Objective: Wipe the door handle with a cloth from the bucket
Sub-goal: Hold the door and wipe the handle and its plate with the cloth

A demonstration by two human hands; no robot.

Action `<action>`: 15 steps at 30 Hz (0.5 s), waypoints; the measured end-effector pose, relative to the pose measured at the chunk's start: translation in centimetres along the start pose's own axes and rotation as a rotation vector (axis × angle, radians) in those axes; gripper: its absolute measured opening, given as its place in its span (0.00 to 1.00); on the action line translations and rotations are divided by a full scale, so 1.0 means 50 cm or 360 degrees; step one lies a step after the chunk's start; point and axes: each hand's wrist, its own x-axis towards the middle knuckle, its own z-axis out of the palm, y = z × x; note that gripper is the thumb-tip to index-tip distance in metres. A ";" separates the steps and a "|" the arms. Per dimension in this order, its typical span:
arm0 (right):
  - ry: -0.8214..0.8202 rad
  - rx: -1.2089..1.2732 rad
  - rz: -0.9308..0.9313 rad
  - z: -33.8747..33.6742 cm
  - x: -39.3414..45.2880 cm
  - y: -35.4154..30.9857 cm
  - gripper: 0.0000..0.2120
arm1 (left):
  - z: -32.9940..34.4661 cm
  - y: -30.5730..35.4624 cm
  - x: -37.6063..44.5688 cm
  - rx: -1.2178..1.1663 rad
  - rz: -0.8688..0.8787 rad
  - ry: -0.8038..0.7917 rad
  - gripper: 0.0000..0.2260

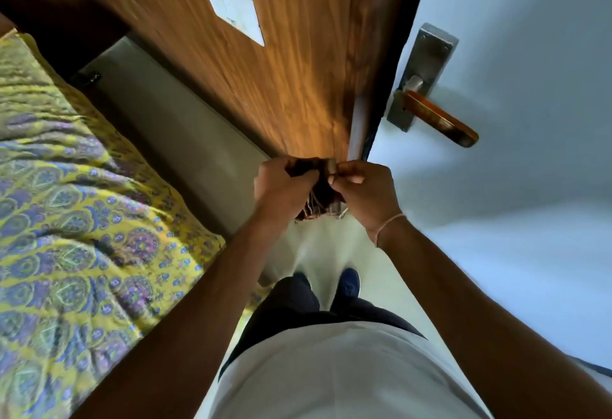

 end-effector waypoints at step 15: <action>0.0324 -0.0173 0.0053 0.122 0.082 -0.055 0.06 | -0.039 0.033 0.163 0.0201 0.0117 -0.0193 0.16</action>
